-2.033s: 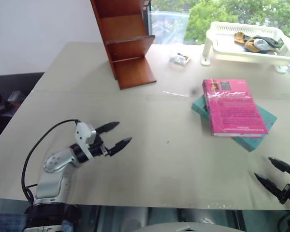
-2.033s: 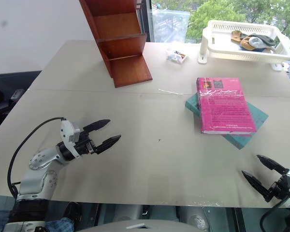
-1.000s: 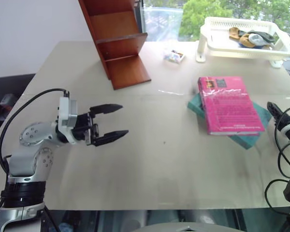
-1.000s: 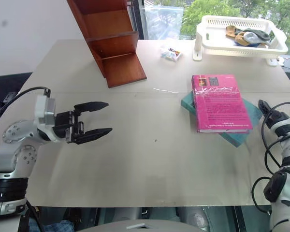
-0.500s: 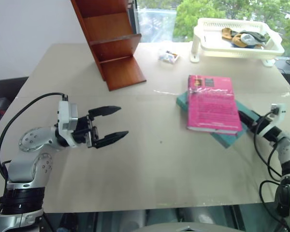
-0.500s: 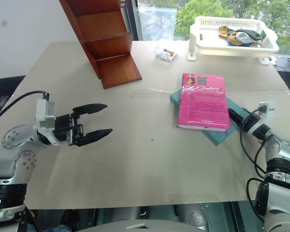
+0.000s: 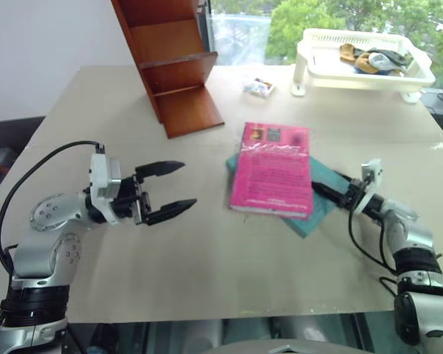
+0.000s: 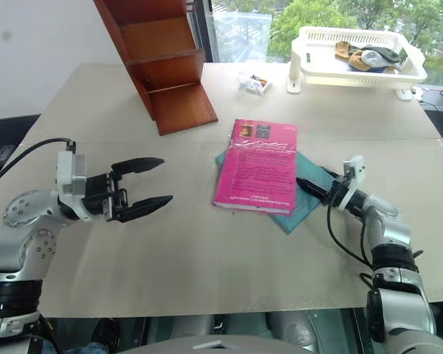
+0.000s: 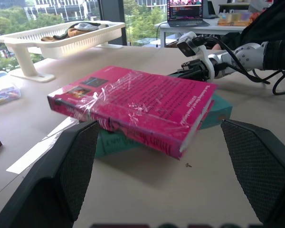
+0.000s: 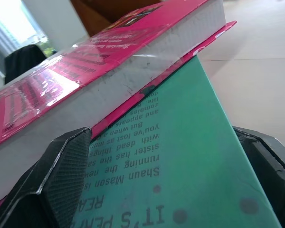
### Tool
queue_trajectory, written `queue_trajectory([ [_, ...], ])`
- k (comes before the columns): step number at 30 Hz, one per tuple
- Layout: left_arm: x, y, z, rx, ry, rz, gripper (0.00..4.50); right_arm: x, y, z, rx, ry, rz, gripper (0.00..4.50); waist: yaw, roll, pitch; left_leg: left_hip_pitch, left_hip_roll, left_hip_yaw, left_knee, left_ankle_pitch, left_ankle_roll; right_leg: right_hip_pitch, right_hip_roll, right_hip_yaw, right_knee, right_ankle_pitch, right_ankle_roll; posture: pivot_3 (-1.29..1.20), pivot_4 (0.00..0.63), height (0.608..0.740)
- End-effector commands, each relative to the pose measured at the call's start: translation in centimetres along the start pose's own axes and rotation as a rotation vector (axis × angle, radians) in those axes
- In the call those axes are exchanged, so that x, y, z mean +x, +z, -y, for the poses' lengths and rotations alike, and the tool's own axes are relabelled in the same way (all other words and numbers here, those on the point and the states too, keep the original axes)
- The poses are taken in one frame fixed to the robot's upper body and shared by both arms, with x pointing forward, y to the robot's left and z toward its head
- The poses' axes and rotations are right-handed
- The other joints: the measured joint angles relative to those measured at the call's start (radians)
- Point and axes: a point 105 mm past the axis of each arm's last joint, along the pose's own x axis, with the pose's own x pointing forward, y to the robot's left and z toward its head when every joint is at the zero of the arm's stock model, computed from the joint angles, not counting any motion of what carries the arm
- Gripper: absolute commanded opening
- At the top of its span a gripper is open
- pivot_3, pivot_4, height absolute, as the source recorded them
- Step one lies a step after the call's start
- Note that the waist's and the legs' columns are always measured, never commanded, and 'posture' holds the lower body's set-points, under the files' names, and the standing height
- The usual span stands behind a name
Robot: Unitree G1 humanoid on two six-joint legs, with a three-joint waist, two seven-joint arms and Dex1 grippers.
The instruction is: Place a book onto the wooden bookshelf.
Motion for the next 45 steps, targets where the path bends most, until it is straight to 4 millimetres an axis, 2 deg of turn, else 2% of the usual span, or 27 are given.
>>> queue_trajectory([
  [1,0.1,1.0,-0.1,0.055,0.001,0.017,4.44,0.9,-2.6,-1.5,0.037,0.065,-0.085,4.5,0.0,0.0,0.0,0.0,0.0,0.0,0.0,0.0,0.0,0.0,0.0,0.0,0.0,0.0,0.0,0.0,0.15,0.74],
  [8,-0.1,0.2,0.4,0.022,0.012,0.017,4.44,1.1,-2.6,-1.9,0.014,0.052,-0.078,4.5,0.0,0.0,0.0,0.0,0.0,-0.001,0.0,0.0,0.0,0.0,0.0,-0.001,0.001,0.0,0.0,0.0,0.15,0.74],
  [12,-0.3,-0.9,0.7,-0.046,0.044,0.008,4.44,-1.0,-2.2,-0.5,-0.038,-0.051,-0.074,4.5,0.007,0.0,0.0,-0.001,0.0,-0.002,0.0,0.0,0.0,0.0,-0.001,-0.002,0.001,0.0,0.0,0.0,0.15,0.74],
  [15,-0.1,-1.8,1.2,-0.105,0.083,0.03,4.44,-4.1,-1.4,0.8,-0.115,-0.138,-0.073,4.5,0.026,0.0,0.0,-0.001,-0.002,-0.004,0.0,0.0,0.0,0.0,-0.003,-0.003,0.0,0.0,0.0,0.0,0.15,0.74],
  [19,0.2,-2.4,0.4,-0.177,0.164,0.079,4.44,-6.6,0.2,1.0,-0.19,-0.179,-0.054,4.5,0.063,-0.001,0.0,-0.003,-0.005,-0.007,0.003,0.0,0.0,0.002,-0.008,-0.006,-0.003,0.0,0.0,0.0,0.15,0.74],
  [23,0.9,-4.3,-0.3,-0.331,0.224,0.064,4.44,-8.3,1.8,0.5,-0.291,-0.178,-0.057,4.5,0.065,0.0,0.0,-0.003,-0.007,-0.008,0.004,0.0,0.0,0.004,-0.01,-0.008,-0.002,0.001,0.002,0.0,0.15,0.74],
  [25,1.6,-5.2,-0.5,-0.442,0.225,0.067,4.44,-9.1,2.5,-0.6,-0.364,-0.126,-0.097,4.5,0.058,0.001,0.001,-0.003,-0.006,-0.008,0.005,0.001,0.001,0.004,-0.009,-0.008,-0.002,0.001,0.002,0.0,0.15,0.74],
  [29,3.2,-6.9,-1.3,-0.613,0.204,0.038,4.44,-10.1,2.6,-3.1,-0.417,-0.01,-0.233,4.5,0.054,0.002,0.001,-0.005,-0.006,-0.007,0.004,0.001,0.001,0.002,-0.007,-0.009,-0.001,0.001,0.002,0.0,0.15,0.74],
  [33,5.0,-6.7,-2.1,-0.772,0.124,0.072,4.44,-10.3,3.3,-6.0,-0.439,0.089,-0.283,4.5,0.05,0.002,0.001,-0.005,-0.004,-0.007,0.003,0.001,0.001,0.001,-0.003,-0.008,-0.002,0.001,0.002,0.0,0.15,0.74],
  [36,6.1,-6.4,-2.5,-0.872,0.05,0.093,4.44,-10.8,2.7,-8.5,-0.414,0.172,-0.4,4.5,0.054,0.002,0.002,-0.005,-0.004,-0.007,0.003,0.001,0.0,0.001,-0.002,-0.008,-0.002,0.001,0.002,0.0,0.15,0.74],
  [40,7.1,-6.7,-2.6,-1.003,-0.04,0.079,4.44,-10.3,2.8,-11.6,-0.379,0.247,-0.441,4.5,0.055,0.001,0.002,-0.006,-0.005,-0.007,0.003,0.001,0.0,0.001,0.0,-0.008,-0.004,0.001,0.002,0.0,0.15,0.74],
  [45,8.9,-7.0,-2.1,-1.121,-0.149,0.037,4.44,-8.9,3.7,-14.3,-0.415,0.288,-0.403,4.5,0.055,0.0,0.003,-0.007,-0.005,-0.008,0.003,0.001,0.0,0.001,0.0,-0.009,-0.004,0.0,0.002,0.0,0.15,0.74],
])
